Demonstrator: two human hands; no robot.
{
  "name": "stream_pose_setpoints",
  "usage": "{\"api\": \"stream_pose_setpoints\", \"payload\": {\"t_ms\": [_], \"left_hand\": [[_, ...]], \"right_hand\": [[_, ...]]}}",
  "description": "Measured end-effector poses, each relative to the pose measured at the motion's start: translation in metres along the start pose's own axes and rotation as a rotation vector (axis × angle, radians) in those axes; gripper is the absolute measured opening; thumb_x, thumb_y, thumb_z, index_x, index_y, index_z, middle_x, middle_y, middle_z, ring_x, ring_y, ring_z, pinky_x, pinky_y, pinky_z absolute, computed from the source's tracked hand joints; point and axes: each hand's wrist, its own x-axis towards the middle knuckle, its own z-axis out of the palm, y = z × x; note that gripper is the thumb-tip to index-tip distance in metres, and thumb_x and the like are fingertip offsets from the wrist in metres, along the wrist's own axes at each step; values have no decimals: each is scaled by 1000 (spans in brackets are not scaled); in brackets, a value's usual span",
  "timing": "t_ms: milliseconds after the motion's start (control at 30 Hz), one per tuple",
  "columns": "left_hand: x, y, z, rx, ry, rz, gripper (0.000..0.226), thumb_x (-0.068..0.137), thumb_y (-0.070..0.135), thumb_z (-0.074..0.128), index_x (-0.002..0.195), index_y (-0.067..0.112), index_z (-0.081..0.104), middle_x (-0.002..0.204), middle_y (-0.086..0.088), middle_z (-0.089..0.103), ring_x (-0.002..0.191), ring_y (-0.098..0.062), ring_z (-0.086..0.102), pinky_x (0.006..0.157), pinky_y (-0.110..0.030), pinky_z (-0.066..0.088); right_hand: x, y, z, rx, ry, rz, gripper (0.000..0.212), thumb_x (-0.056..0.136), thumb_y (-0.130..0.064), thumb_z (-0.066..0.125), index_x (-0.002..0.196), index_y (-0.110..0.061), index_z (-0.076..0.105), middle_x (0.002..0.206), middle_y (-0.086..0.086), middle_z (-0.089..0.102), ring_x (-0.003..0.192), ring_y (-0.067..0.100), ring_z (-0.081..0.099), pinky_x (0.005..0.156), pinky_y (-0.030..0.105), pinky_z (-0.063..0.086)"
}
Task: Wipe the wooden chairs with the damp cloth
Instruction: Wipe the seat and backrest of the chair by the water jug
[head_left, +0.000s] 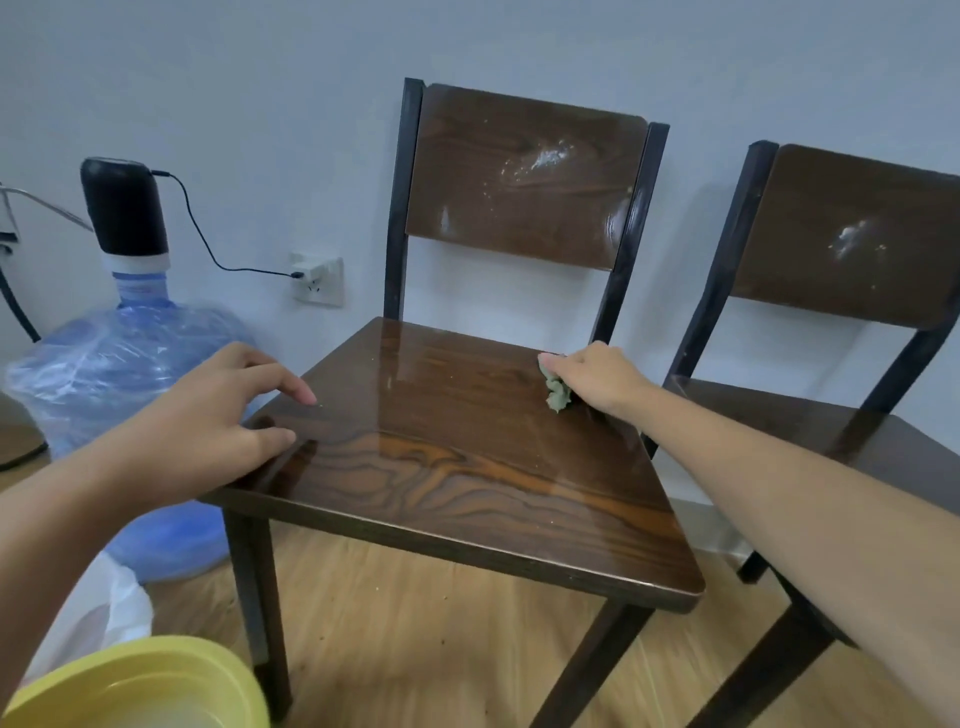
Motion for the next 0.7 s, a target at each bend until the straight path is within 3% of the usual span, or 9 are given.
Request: {"api": "stream_pose_setpoints", "payload": {"t_ms": [100, 167, 233, 300, 400, 533, 633, 700], "left_hand": [[0, -5, -2, 22, -8, -1, 29, 82, 22, 75, 100, 43, 67, 122, 8, 48, 109, -12, 47, 91, -32, 39], [1, -5, -4, 10, 7, -3, 30, 82, 21, 75, 99, 43, 67, 122, 7, 49, 110, -14, 48, 92, -34, 41], [2, -5, -5, 11, 9, -6, 29, 82, 21, 75, 100, 43, 67, 122, 6, 48, 111, -15, 48, 95, -36, 42], [3, -4, -4, 14, 6, -14, 30, 83, 22, 75, 100, 44, 67, 124, 6, 46, 114, -16, 47, 97, -38, 43], [2, -4, -2, 4, -10, -23, 30, 83, 23, 74, 99, 47, 64, 129, 7, 43, 121, -19, 47, 99, -39, 44], [2, 0, -2, 4, -5, -45, 29, 85, 22, 73, 103, 44, 66, 135, 3, 44, 129, -21, 44, 104, -32, 32], [0, 4, 1, -39, 37, -47, 29, 86, 21, 71, 108, 39, 69, 130, 7, 43, 118, -12, 44, 100, -27, 31], [-1, 0, 3, -60, 30, -58, 27, 88, 20, 68, 110, 36, 69, 127, 10, 41, 113, -9, 42, 97, -25, 30]], "right_hand": [[-19, 7, -3, -46, -20, -148, 15, 92, -26, 71, 103, -24, 81, 116, -6, 75, 102, 6, 64, 96, 30, 52], [-42, 5, -7, -34, -91, -221, 26, 88, -26, 77, 113, -33, 77, 120, -12, 72, 111, 1, 62, 105, 33, 49], [-72, -5, -12, -42, -174, -283, 32, 86, -27, 78, 115, -38, 74, 120, -18, 70, 99, -12, 62, 92, 20, 53], [-106, -14, -17, -64, -249, -303, 31, 87, -30, 77, 114, -44, 73, 121, -22, 69, 95, -13, 62, 81, 13, 52], [-157, -21, -25, -54, -315, -328, 30, 87, -29, 76, 111, -47, 74, 112, -27, 71, 104, -10, 64, 86, 19, 56], [-207, -19, -40, 30, -368, -302, 31, 85, -20, 78, 108, -42, 78, 103, -27, 74, 102, -8, 67, 87, 11, 52], [-222, -18, -57, 67, -455, -252, 31, 84, -13, 76, 99, -40, 81, 100, -16, 78, 101, 2, 72, 89, 19, 56], [-207, -18, -67, 99, -391, -205, 27, 82, -10, 77, 90, -35, 84, 97, -12, 80, 96, 3, 74, 86, 23, 59]]}}
